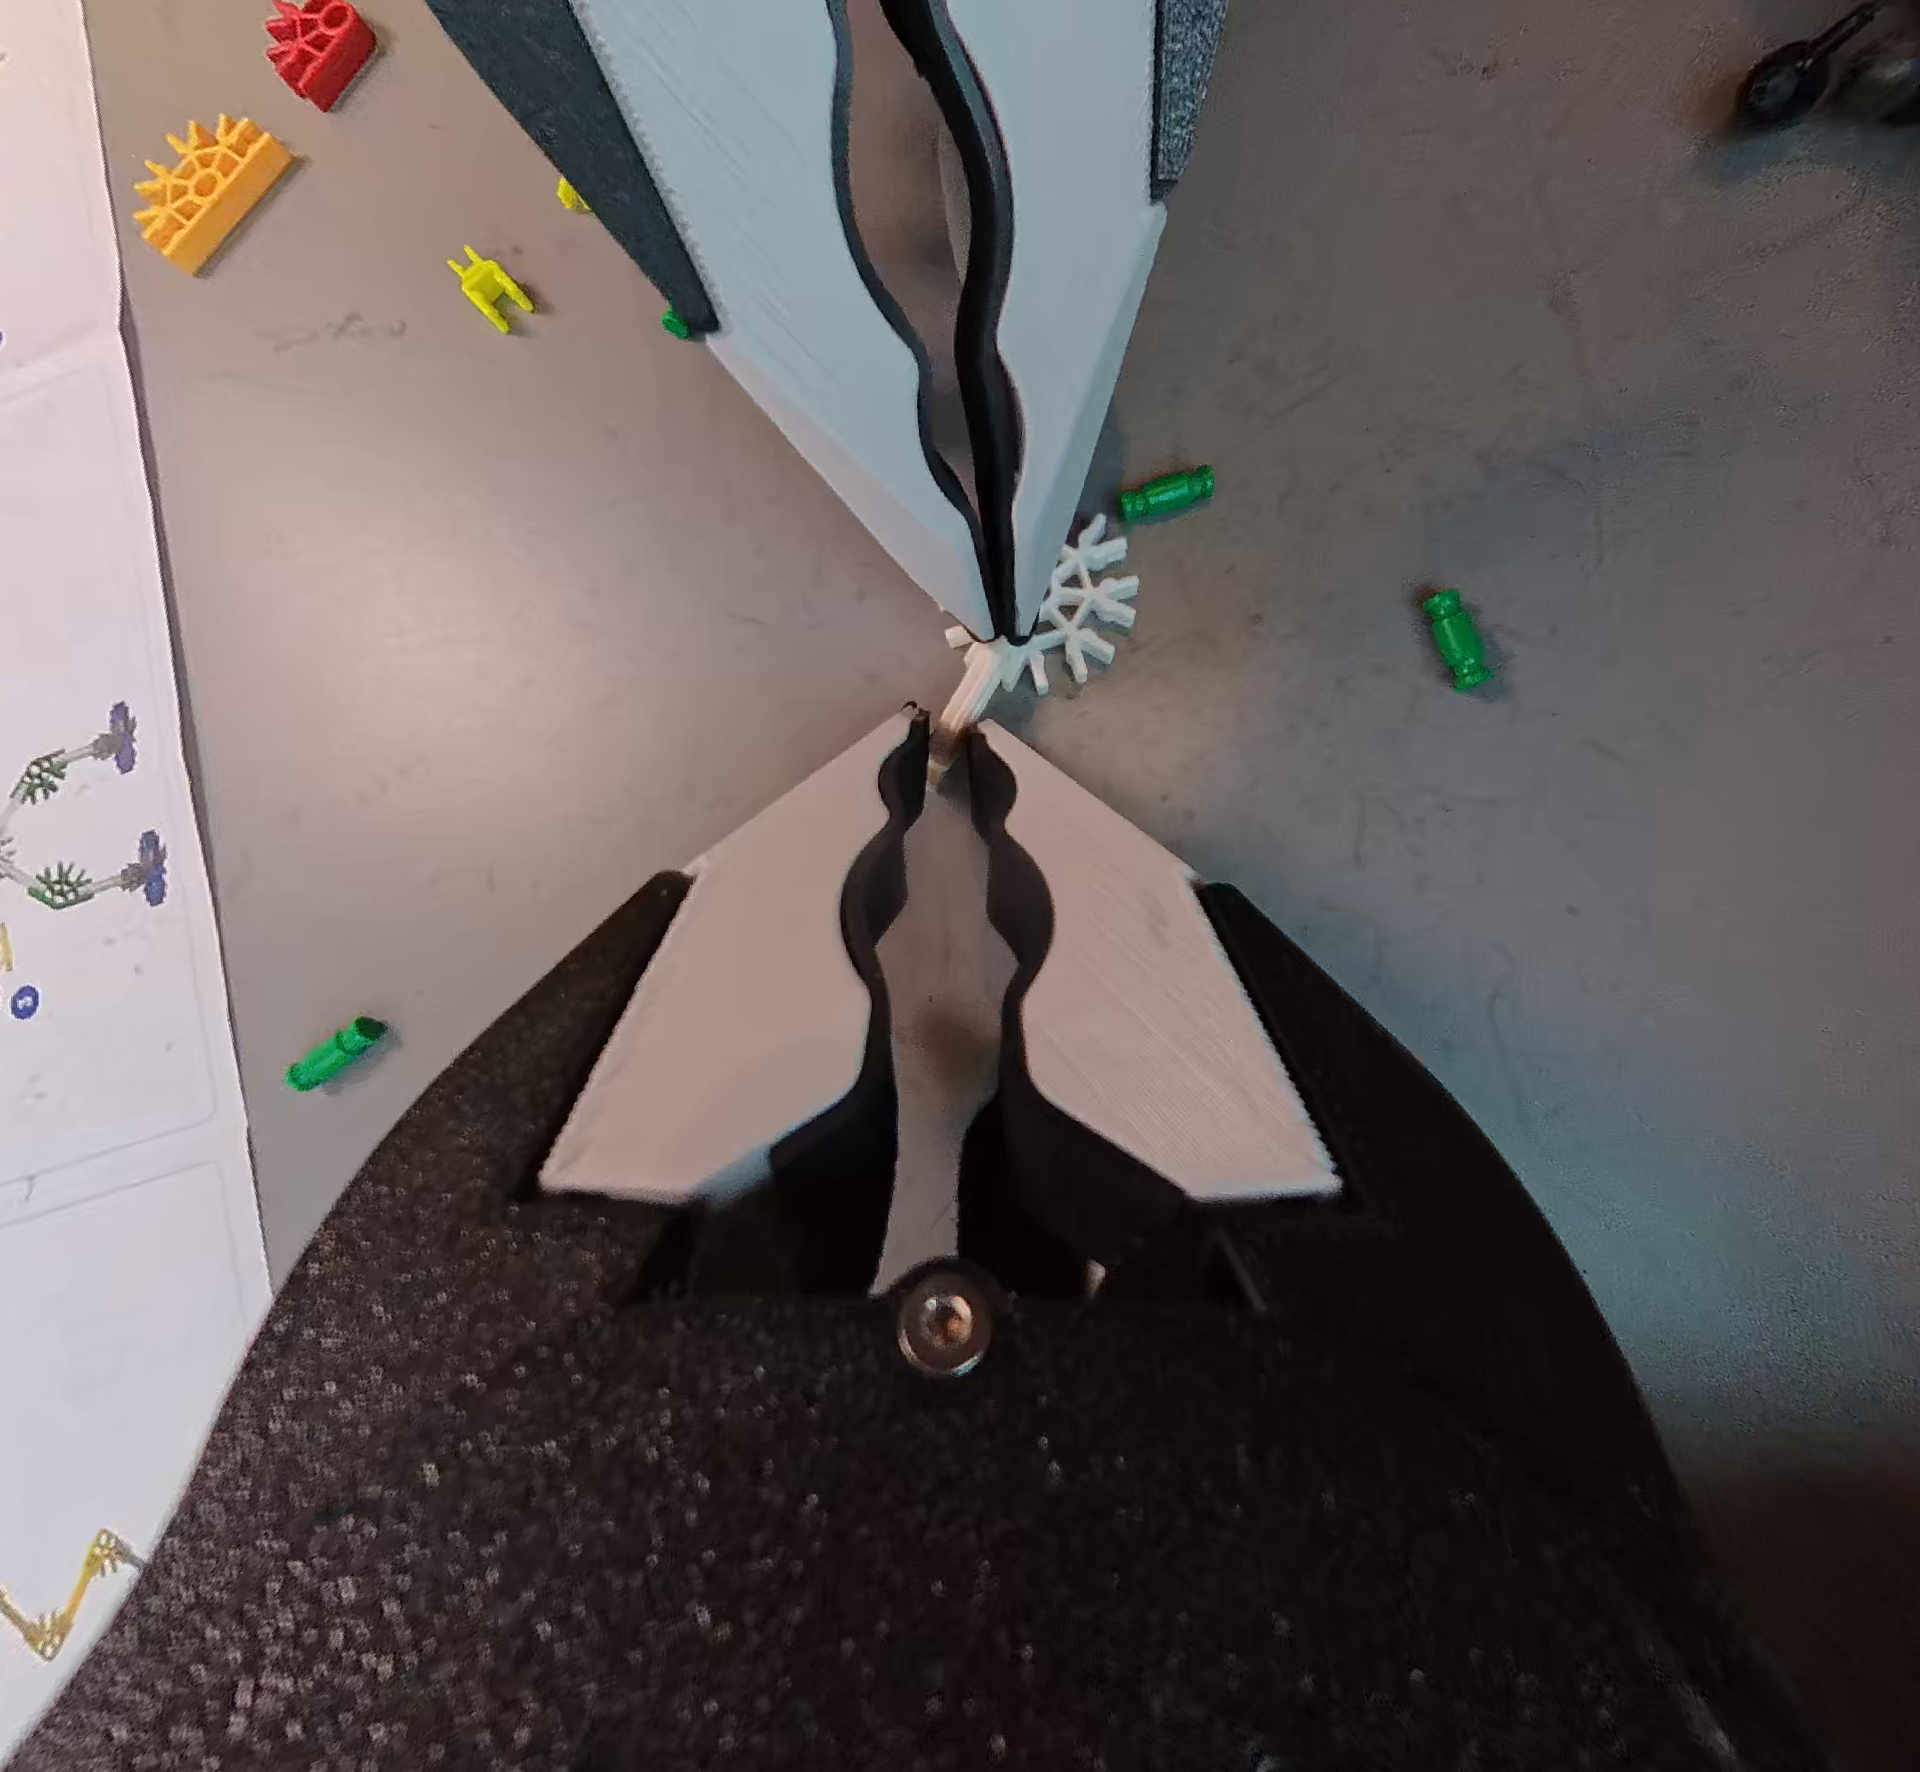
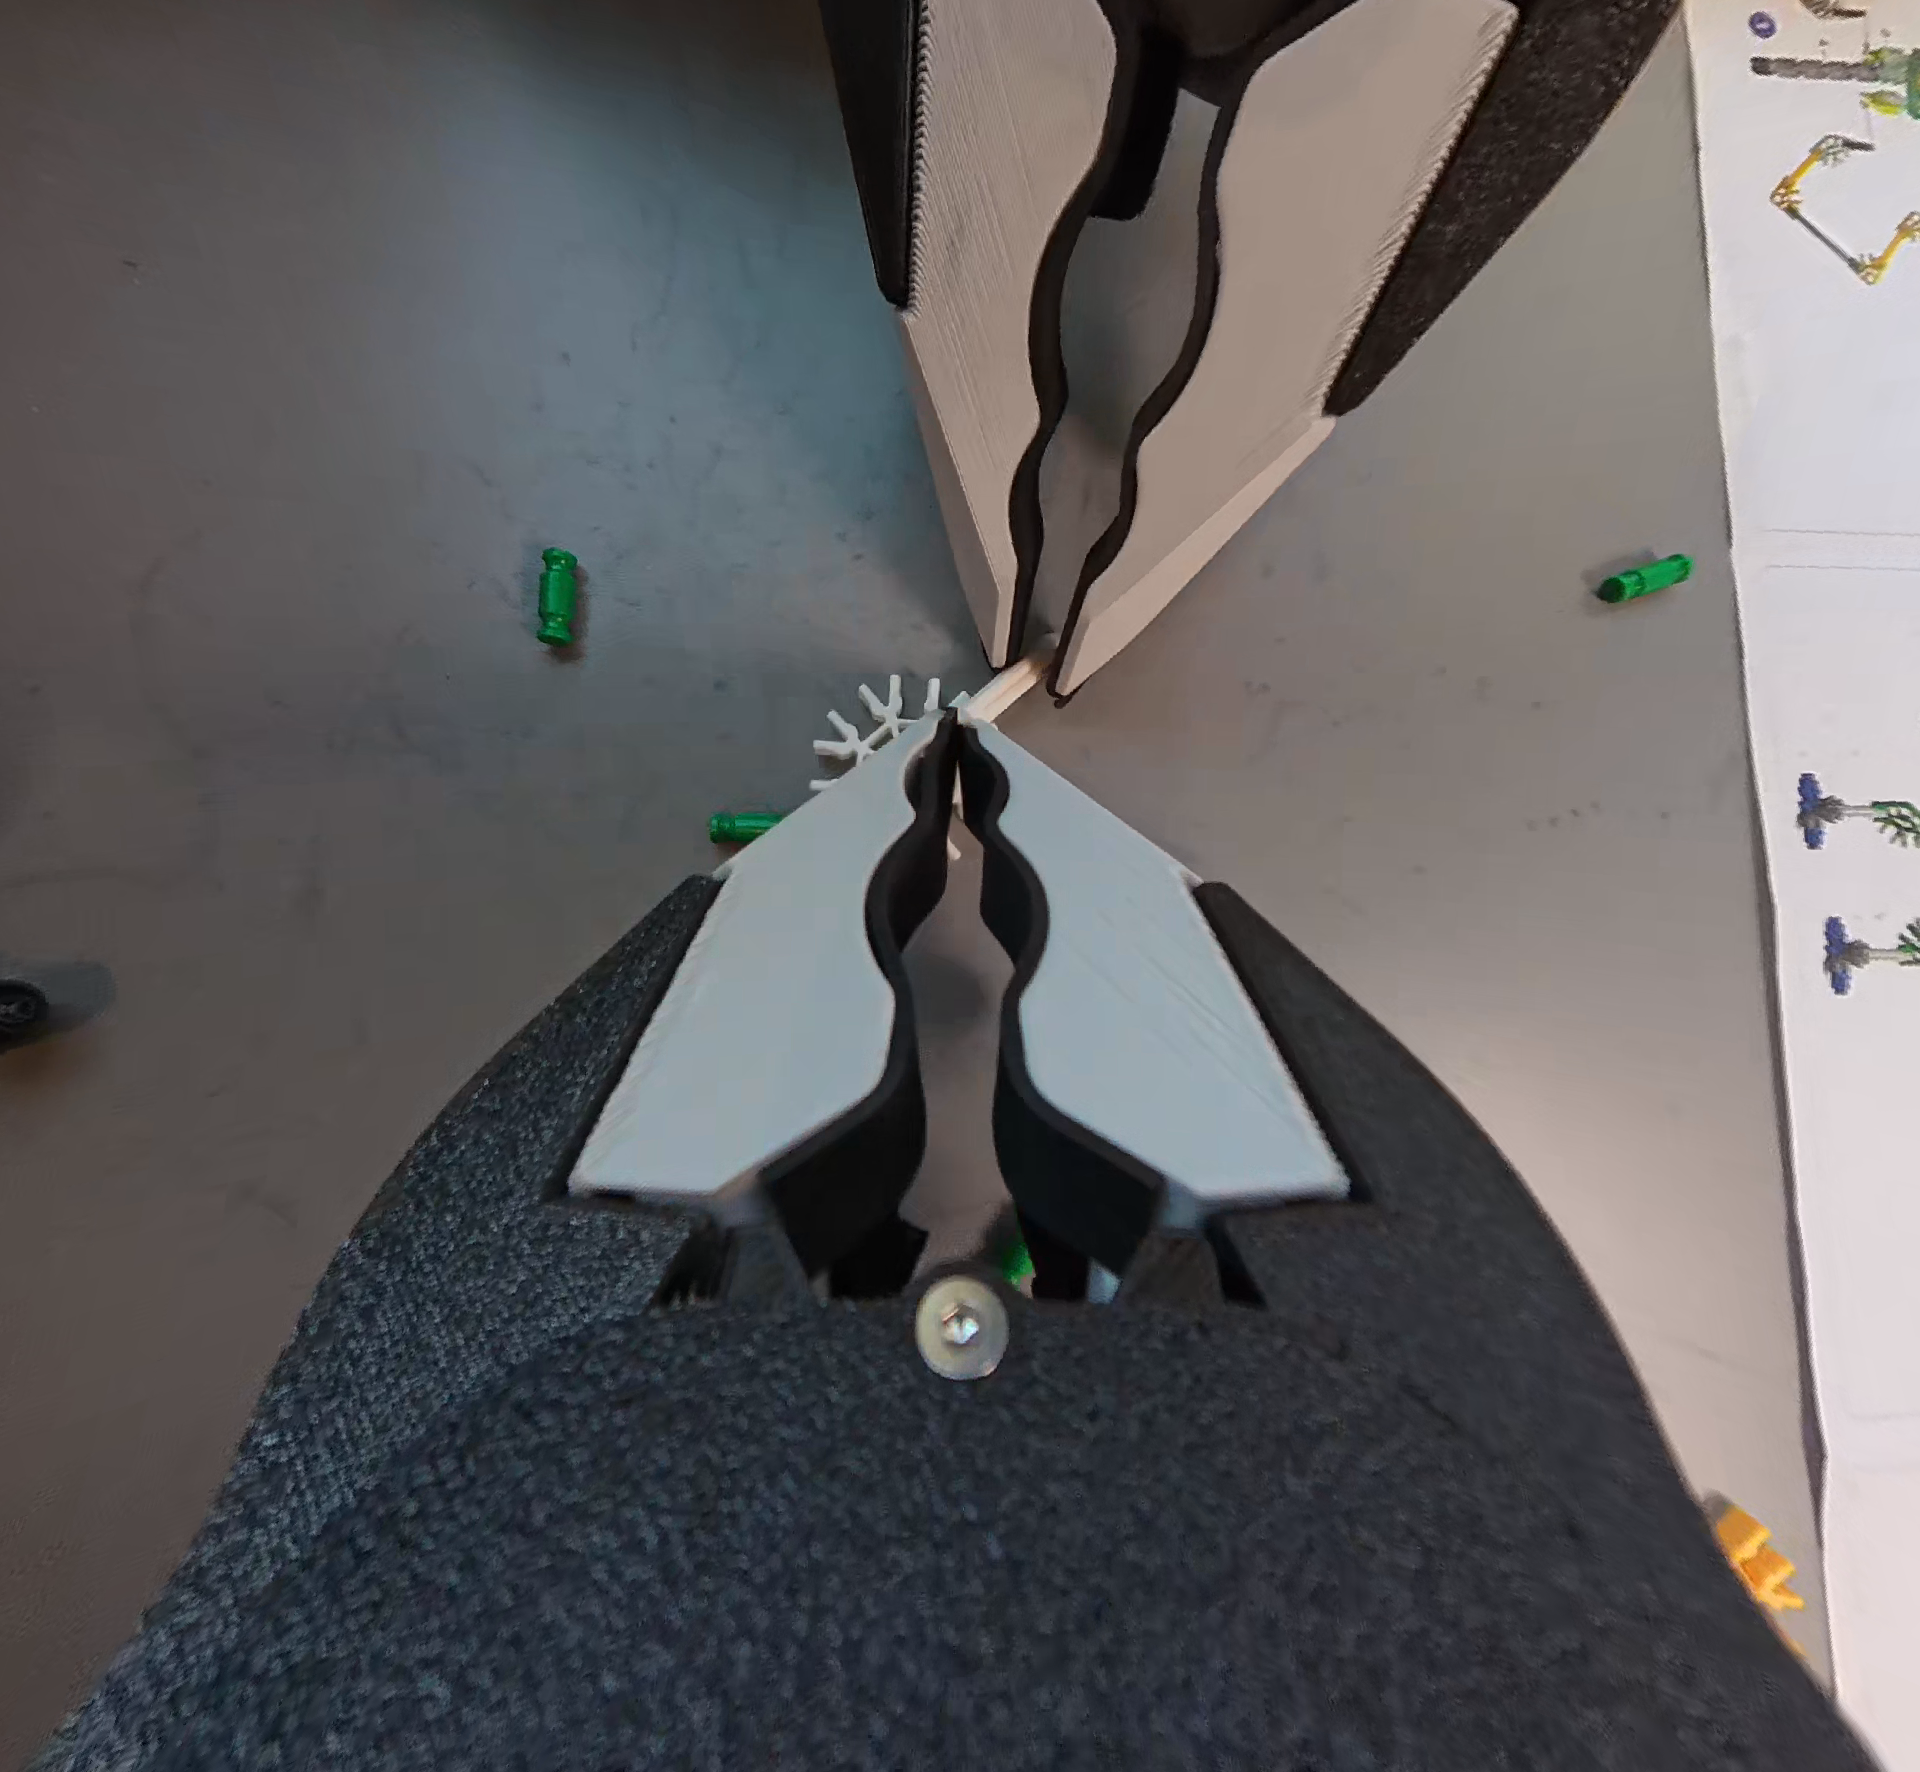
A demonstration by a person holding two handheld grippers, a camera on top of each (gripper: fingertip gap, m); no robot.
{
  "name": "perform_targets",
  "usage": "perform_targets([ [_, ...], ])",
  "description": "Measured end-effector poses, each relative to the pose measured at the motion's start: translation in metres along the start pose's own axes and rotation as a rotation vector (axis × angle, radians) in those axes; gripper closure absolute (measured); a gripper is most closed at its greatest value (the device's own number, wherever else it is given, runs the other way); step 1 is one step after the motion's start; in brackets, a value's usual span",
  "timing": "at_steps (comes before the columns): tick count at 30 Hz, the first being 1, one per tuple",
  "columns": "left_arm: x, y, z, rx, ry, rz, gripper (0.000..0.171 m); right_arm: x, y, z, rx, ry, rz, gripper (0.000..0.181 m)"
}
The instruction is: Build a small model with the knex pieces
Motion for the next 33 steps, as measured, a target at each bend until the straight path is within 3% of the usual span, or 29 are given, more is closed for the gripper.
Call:
perform_targets([
  [6, 0.001, 0.001, 0.0, -0.018, 0.0, -0.006, 0.165, 0.001, 0.01, -0.004, -0.001, -0.022, -0.125, 0.181],
  [12, 0.002, 0.003, 0.002, -0.038, 0.003, -0.028, 0.165, 0.002, 0.012, 0.002, 0.081, 0.055, -0.16, 0.181],
  [21, -0.008, -0.003, 0.009, -0.216, 0.023, 0.14, 0.157, 0.005, 0.01, 0.013, 0.234, 0.176, -0.158, 0.181],
  [24, -0.016, 0.002, 0.007, -0.255, 0.063, 0.188, 0.162, 0.005, 0.013, 0.013, 0.236, 0.182, -0.188, 0.181],
  [27, -0.005, -0.001, 0.007, -0.274, 0.067, 0.12, 0.171, 0.007, 0.017, 0.014, 0.225, 0.188, -0.222, 0.181],
  [33, 0.003, 0.001, 0.008, -0.286, 0.074, 0.078, 0.171, 0.008, 0.018, 0.014, 0.219, 0.175, -0.242, 0.181],
])
Point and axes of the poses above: each gripper's, where its closed fingertips meet, x out along the fingers, y out of its top, z = x × y across the jaws, the point moved 8 cm from there along -x, back along the fingers, and after that the axes turned 2 degrees about x, right-handed, at the moved point
